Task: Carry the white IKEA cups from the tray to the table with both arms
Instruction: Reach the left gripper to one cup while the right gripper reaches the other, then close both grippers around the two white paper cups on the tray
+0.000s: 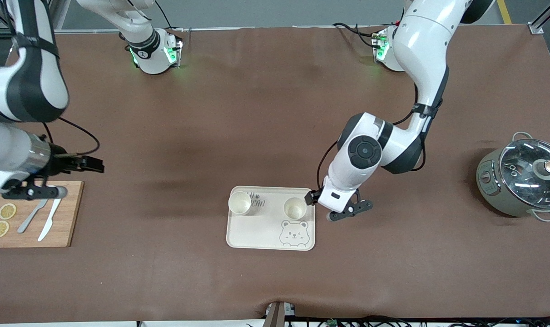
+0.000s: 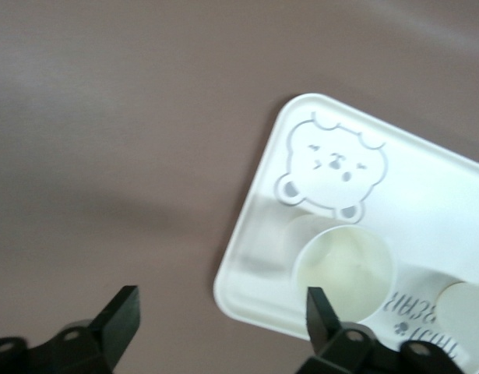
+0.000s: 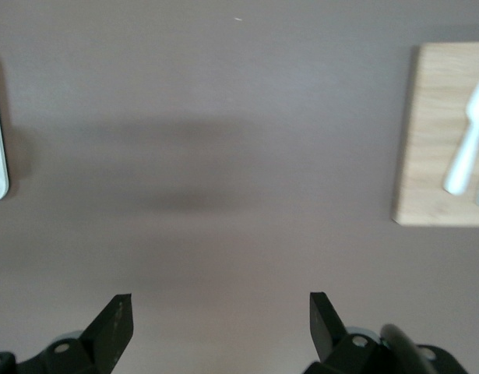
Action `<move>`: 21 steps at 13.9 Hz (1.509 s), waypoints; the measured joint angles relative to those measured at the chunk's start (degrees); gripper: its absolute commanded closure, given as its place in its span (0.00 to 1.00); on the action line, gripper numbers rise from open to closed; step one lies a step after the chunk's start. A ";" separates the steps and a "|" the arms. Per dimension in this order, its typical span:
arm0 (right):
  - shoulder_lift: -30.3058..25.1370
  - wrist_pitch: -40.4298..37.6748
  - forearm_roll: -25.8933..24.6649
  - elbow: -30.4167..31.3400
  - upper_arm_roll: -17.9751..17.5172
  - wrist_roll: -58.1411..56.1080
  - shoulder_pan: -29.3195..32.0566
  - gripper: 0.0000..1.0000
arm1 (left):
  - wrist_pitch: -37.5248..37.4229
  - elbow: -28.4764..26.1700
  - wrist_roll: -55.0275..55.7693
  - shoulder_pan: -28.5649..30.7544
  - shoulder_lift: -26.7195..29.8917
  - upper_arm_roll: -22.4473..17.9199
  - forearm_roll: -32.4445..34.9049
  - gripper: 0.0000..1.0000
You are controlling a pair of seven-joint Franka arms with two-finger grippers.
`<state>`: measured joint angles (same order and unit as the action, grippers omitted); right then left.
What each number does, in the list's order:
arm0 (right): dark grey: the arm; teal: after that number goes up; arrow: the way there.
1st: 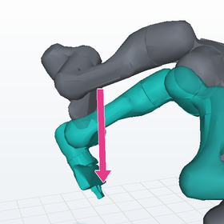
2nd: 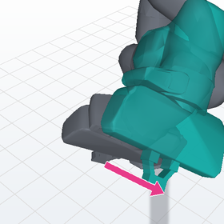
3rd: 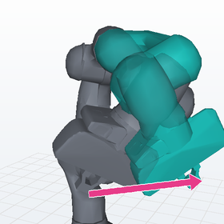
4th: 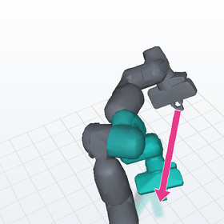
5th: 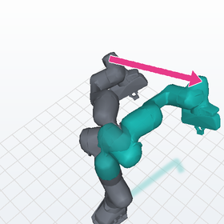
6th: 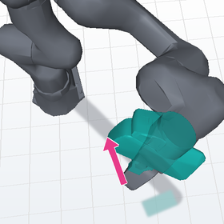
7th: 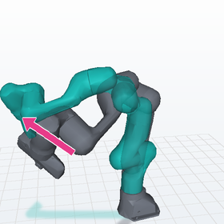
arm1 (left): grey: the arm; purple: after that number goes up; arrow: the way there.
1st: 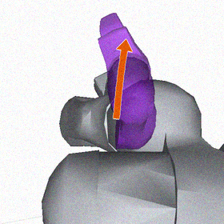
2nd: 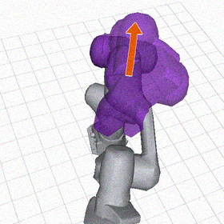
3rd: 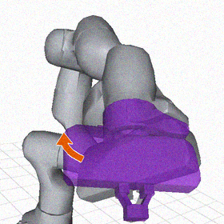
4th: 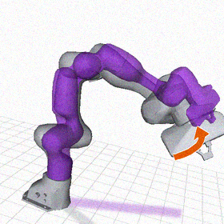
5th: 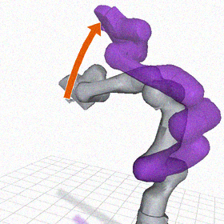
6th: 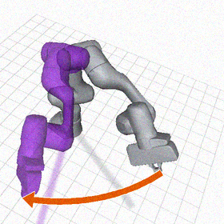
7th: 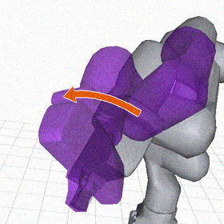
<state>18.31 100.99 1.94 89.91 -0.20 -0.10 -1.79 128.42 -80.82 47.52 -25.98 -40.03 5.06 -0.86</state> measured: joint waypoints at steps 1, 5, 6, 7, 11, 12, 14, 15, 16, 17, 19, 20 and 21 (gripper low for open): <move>1.85 2.73 0.35 -0.01 -0.01 0.05 -1.12 0.00 | 1.76 0.30 0.76 -0.35 -0.78 0.00 0.00 0.22; 6.34 7.08 0.47 -0.29 -0.05 3.44 -5.01 0.00 | 6.92 0.61 2.36 -1.46 -3.47 -0.02 0.00 0.35; 6.93 7.18 0.49 -0.44 -0.05 6.54 -5.62 0.00 | 7.33 0.65 2.46 -1.92 -4.12 -0.03 0.00 0.35; 7.39 7.25 0.50 -0.78 -0.07 9.96 -6.27 0.00 | 7.56 0.68 2.65 -2.26 -4.77 -0.03 0.00 0.35; 9.52 7.31 0.72 -3.50 -0.13 21.68 -10.20 0.00 | 11.78 0.73 3.37 -2.97 -7.58 -0.05 0.00 0.44; 10.67 7.36 1.32 -4.50 -0.16 25.02 -11.28 0.00 | 12.15 0.75 3.59 -3.32 -7.92 -0.04 0.00 0.54; 13.70 7.75 3.63 -7.26 -0.19 30.72 -13.52 0.00 | 12.21 0.78 4.13 -4.08 -8.06 -0.05 0.00 0.78; 15.35 8.82 5.33 -8.61 -0.19 33.26 -14.69 0.00 | 12.21 0.80 4.21 -4.32 -8.07 -0.05 0.01 0.90; 16.89 10.98 6.69 -9.64 -0.20 35.81 -15.84 0.00 | 12.21 0.80 4.21 -4.40 -8.08 -0.06 0.01 1.00; 18.22 13.63 7.32 -10.26 -0.22 38.15 -16.93 0.00 | 12.21 0.80 4.21 -4.39 -8.09 -0.08 0.01 1.00; 20.23 17.54 7.75 -10.93 -0.22 42.42 -18.98 0.00 | 12.21 0.86 4.21 -4.37 -8.10 -0.22 0.02 1.00; 20.91 18.68 7.87 -11.12 -0.25 44.84 -20.13 0.00 | 12.21 1.08 4.21 -4.33 -8.09 -0.29 0.02 1.00; 21.51 19.67 7.87 -11.25 -0.25 47.72 -21.39 0.00 | 12.19 1.47 4.21 -4.29 -8.03 -0.36 0.02 1.00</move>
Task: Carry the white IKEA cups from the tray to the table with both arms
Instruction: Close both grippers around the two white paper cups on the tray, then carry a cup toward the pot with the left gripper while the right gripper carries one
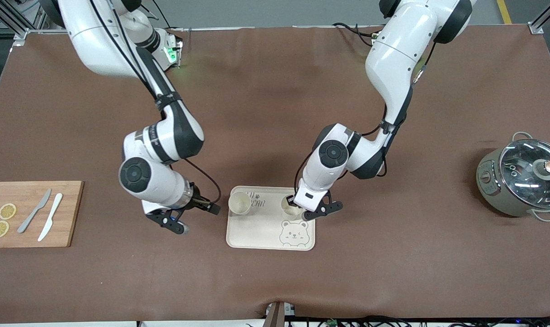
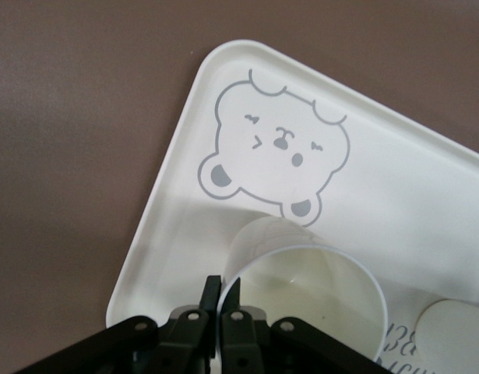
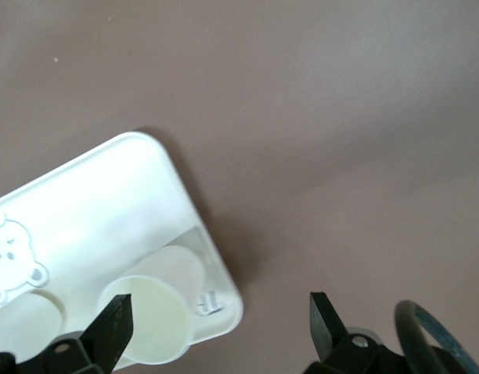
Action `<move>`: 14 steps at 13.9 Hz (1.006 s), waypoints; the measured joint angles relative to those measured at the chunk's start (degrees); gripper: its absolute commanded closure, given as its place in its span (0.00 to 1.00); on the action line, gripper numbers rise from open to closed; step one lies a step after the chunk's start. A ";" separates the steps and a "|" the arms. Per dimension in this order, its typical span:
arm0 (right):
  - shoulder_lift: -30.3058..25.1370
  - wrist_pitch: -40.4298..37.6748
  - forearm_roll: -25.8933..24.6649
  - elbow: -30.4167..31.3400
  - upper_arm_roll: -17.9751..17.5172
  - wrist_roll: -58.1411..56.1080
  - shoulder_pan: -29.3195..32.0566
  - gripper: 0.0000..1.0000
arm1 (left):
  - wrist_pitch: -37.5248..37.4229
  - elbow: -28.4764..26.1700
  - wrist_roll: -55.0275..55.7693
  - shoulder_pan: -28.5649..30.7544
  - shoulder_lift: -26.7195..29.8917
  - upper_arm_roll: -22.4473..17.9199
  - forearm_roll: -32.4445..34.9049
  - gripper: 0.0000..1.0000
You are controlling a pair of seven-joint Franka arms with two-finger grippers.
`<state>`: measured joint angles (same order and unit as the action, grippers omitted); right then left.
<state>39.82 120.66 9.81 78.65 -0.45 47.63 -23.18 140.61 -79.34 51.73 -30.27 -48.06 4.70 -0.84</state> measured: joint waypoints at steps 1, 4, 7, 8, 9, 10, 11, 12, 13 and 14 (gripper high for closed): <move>0.53 0.80 0.00 -0.02 0.01 2.28 -1.23 0.00 | -0.36 0.49 0.00 0.11 0.31 -0.12 0.00 1.00; 1.75 1.45 0.00 -0.05 0.05 5.04 -3.78 0.11 | -4.11 1.61 0.00 1.01 3.78 -0.77 0.00 1.00; 3.05 1.45 0.01 -0.04 0.06 5.84 -4.21 0.28 | -11.21 1.61 0.01 3.34 9.44 -1.02 0.00 1.00; 3.53 1.46 0.01 -0.05 0.06 6.06 -4.31 0.38 | -13.37 0.84 0.03 4.21 11.28 -1.10 0.00 1.00; 3.97 1.46 0.01 -0.05 0.06 6.28 -4.39 0.55 | -14.47 -1.12 0.05 5.37 13.39 -1.11 0.00 1.00; 4.46 1.45 0.01 -0.05 0.06 6.45 -4.48 0.91 | -14.96 -3.97 0.05 6.97 15.69 -1.06 0.00 1.00; 4.94 1.46 0.01 -0.05 0.06 6.63 -4.63 1.00 | -15.17 -7.14 0.05 8.64 17.94 -1.04 0.00 1.00; 5.31 1.47 0.03 -0.06 0.06 6.88 -4.80 1.00 | -15.34 -10.40 0.05 10.16 19.99 -1.01 0.00 1.00; 5.56 1.47 0.04 -0.06 0.06 7.00 -4.96 1.00 | -15.46 -13.80 0.04 11.61 21.93 -1.00 0.00 1.00; 5.62 1.47 0.04 -0.07 0.06 7.03 -5.06 1.00 | -15.58 -17.19 -0.17 13.02 23.59 -0.98 0.00 1.00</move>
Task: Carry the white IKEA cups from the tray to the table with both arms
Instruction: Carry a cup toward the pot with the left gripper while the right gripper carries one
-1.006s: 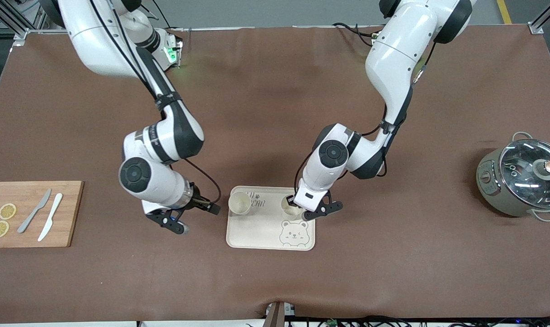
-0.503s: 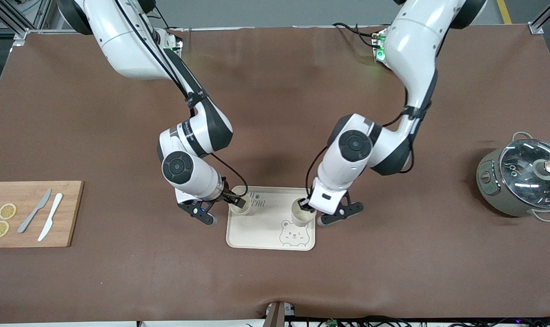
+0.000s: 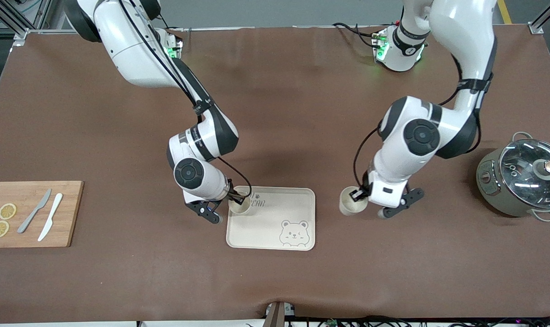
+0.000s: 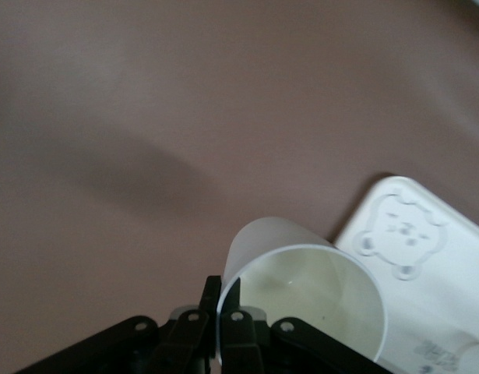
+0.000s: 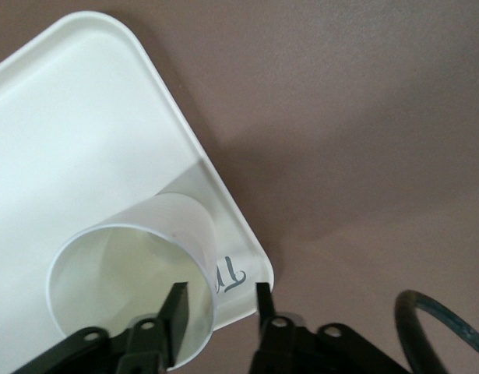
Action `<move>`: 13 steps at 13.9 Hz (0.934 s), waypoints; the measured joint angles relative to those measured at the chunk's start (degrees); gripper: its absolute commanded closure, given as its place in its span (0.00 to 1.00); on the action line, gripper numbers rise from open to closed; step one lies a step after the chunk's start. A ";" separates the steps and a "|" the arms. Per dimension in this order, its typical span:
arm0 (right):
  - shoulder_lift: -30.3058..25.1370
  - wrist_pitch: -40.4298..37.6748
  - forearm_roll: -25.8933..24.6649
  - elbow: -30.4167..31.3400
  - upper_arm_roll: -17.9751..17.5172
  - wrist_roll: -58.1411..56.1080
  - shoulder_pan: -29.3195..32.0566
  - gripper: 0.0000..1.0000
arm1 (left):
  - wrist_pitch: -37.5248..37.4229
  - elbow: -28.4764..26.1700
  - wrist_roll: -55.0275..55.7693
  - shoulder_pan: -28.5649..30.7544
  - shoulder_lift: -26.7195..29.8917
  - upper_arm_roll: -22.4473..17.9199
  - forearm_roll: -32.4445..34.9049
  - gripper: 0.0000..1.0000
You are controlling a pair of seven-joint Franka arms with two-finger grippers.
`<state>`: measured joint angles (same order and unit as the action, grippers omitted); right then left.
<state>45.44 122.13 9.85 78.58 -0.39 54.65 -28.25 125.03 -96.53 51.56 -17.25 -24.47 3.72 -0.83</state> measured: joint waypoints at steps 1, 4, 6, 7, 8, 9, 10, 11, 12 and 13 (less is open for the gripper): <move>-0.02 0.00 0.00 -0.14 0.01 0.00 -0.04 1.00 | -0.04 -3.31 -0.51 1.24 1.31 0.00 0.00 1.00; -0.32 -0.25 0.00 -1.53 0.59 0.04 0.12 1.00 | 0.16 -11.27 -0.79 5.29 3.43 -0.04 0.02 1.00; -0.95 -3.65 0.00 -2.67 0.95 -0.37 0.79 1.00 | 0.45 -14.04 -1.56 9.26 3.85 -0.03 0.03 1.00; -1.45 -6.81 0.00 -3.67 1.06 -1.79 1.68 1.00 | 1.01 -15.10 -2.11 10.76 3.91 -0.02 0.03 1.00; -2.11 -9.98 -0.01 -4.91 1.19 -4.23 2.98 1.00 | 2.06 -16.10 -2.21 11.74 3.93 0.01 0.03 1.00; -3.17 -12.92 -0.03 -5.81 1.36 -7.61 4.65 1.00 | 3.30 -17.10 -2.21 12.40 3.97 0.03 0.03 1.00; -4.49 -15.42 -0.04 -6.01 1.58 -11.60 6.64 1.00 | 4.92 -18.28 -2.20 12.88 4.03 0.07 0.03 1.00; -5.84 -17.22 -0.05 -5.72 1.74 -16.03 9.03 1.00 | 7.23 -19.84 -2.25 13.13 4.08 0.07 0.03 1.00; -7.12 -18.11 -0.06 -4.77 1.82 -20.78 11.56 1.00 | 9.98 -21.65 -2.49 13.25 4.10 0.09 0.04 1.00; -8.38 -18.36 -0.14 -3.04 1.86 -25.27 13.98 1.00 | 12.34 -23.38 -3.25 13.46 4.10 0.10 0.04 1.00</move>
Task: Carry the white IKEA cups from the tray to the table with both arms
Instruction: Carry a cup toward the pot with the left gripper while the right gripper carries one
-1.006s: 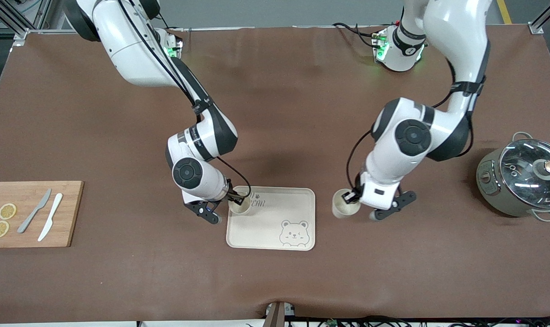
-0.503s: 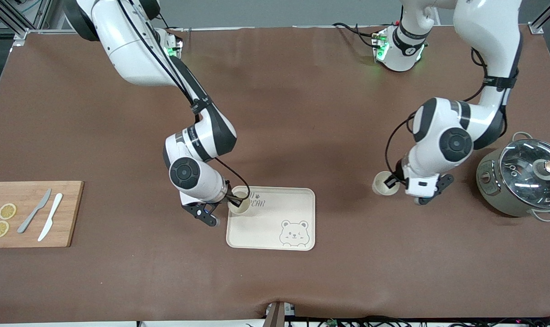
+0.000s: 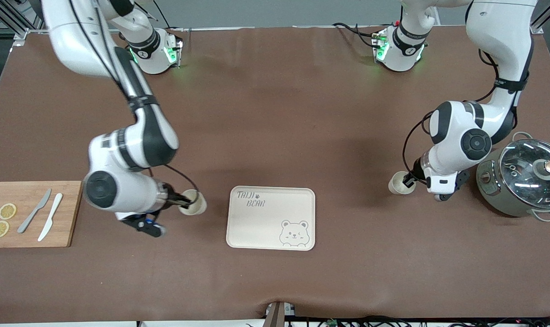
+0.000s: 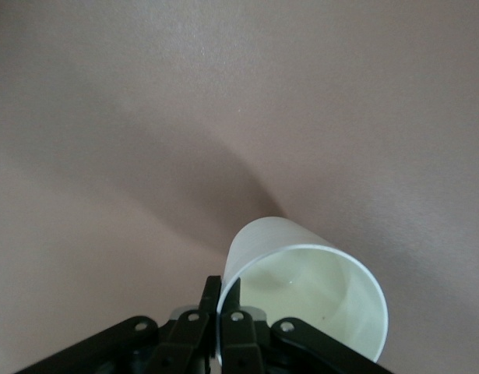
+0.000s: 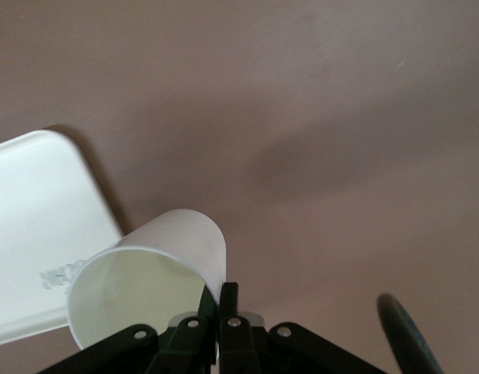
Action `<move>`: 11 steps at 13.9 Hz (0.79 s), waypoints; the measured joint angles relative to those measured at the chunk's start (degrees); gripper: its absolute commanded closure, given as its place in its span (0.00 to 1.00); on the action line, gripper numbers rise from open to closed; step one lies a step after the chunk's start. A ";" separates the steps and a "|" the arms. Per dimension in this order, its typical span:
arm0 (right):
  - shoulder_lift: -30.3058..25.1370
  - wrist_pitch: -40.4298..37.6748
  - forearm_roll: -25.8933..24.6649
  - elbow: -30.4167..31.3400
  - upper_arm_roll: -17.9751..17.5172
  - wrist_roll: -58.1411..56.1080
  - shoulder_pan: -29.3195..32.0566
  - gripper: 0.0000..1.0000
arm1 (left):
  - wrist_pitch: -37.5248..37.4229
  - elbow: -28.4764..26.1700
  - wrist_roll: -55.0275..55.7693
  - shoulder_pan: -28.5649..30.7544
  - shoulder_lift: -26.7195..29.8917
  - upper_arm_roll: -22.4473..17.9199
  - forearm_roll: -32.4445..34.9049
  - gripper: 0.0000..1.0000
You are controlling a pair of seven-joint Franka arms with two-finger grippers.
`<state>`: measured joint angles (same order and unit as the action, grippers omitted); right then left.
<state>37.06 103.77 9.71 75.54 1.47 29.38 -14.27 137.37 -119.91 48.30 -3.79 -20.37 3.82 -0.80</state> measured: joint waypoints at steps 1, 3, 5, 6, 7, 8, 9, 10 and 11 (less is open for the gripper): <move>-1.15 -0.02 -0.26 2.22 0.03 -3.46 2.16 1.00 | 1.38 -1.41 -1.38 0.37 0.00 0.00 0.00 1.00; -2.52 0.06 -2.33 6.03 0.06 -9.09 5.46 1.00 | 2.62 -2.93 -4.47 1.35 0.05 0.05 0.00 0.66; -2.91 0.19 -4.02 8.43 0.14 -14.94 8.74 1.00 | 2.78 -3.19 -5.81 2.46 0.37 0.10 0.00 0.00; -2.97 0.29 -4.52 9.38 0.16 -17.01 10.50 1.00 | 2.78 -3.26 -6.13 2.82 0.42 0.10 0.00 0.00; -3.02 0.84 -5.21 10.48 0.17 -19.09 12.36 1.00 | 2.78 -3.25 -6.26 2.95 0.57 0.10 0.00 0.00; -3.06 2.18 -5.77 11.69 0.18 -21.53 14.01 1.00 | 2.71 -3.19 -6.27 2.94 0.99 0.14 0.00 0.00; -3.07 3.81 -6.06 12.96 0.19 -24.16 15.50 1.00 | 2.43 -3.04 -6.27 2.94 1.76 0.25 0.00 0.00; -3.07 5.17 -6.23 14.21 0.19 -26.19 16.90 1.00 | 1.54 -2.63 -6.27 2.94 2.87 0.34 0.00 0.00; -3.07 6.32 -6.31 15.39 0.18 -27.73 18.09 1.00 | -0.48 -1.67 -6.27 2.93 4.21 0.42 0.00 0.00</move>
<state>33.99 110.09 3.40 90.93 1.65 1.65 3.82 136.89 -121.58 42.03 -0.86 -16.16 4.24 -0.80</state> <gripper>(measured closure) 0.978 0.348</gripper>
